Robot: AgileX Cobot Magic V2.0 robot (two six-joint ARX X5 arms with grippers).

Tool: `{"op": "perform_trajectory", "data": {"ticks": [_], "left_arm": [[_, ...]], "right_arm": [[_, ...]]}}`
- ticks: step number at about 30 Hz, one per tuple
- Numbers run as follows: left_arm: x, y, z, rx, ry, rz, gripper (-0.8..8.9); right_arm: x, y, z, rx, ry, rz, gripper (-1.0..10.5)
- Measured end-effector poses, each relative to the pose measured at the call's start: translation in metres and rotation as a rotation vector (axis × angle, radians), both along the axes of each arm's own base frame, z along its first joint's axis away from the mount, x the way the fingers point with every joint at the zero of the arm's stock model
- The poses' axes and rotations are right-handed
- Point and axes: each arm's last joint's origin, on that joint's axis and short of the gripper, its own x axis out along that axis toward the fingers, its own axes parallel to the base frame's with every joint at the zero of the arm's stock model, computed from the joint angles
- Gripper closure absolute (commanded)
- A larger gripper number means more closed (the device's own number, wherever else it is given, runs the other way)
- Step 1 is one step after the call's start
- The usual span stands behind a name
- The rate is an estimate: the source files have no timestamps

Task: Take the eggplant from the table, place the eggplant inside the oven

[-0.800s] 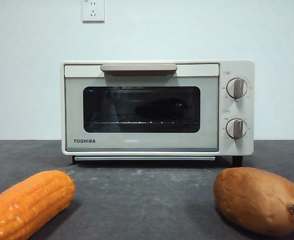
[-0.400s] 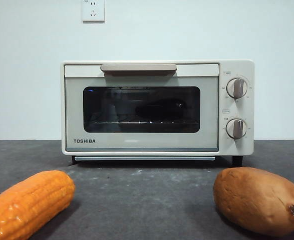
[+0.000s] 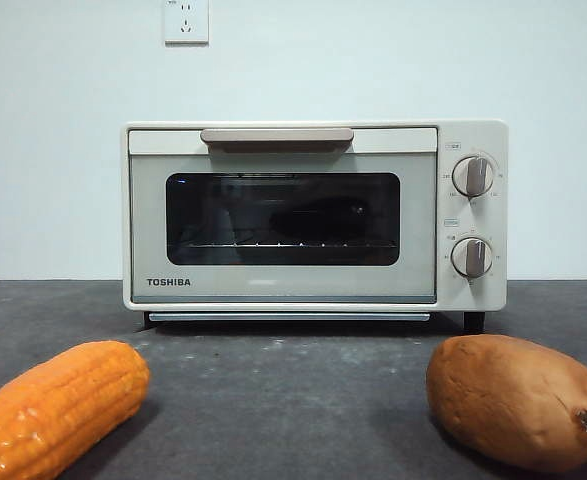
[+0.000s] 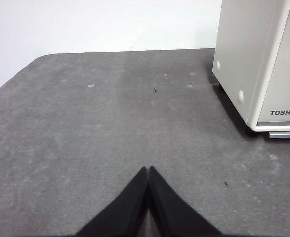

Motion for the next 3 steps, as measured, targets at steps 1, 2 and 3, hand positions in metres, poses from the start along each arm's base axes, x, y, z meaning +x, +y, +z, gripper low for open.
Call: {"op": "perform_trajectory", "data": {"ticks": [1,2,3], "left_arm": [[0.0,0.0,0.0,0.0,0.0,0.0,8.08],[0.0,0.0,0.0,0.0,0.0,0.0,8.08],[0.0,0.0,0.0,0.0,0.0,0.0,8.08]], "right_arm": [[0.0,0.0,0.0,0.0,0.0,0.0,9.4],[0.0,0.0,0.0,0.0,0.0,0.0,9.4],[0.0,0.0,0.0,0.0,0.0,0.0,9.4]]}}
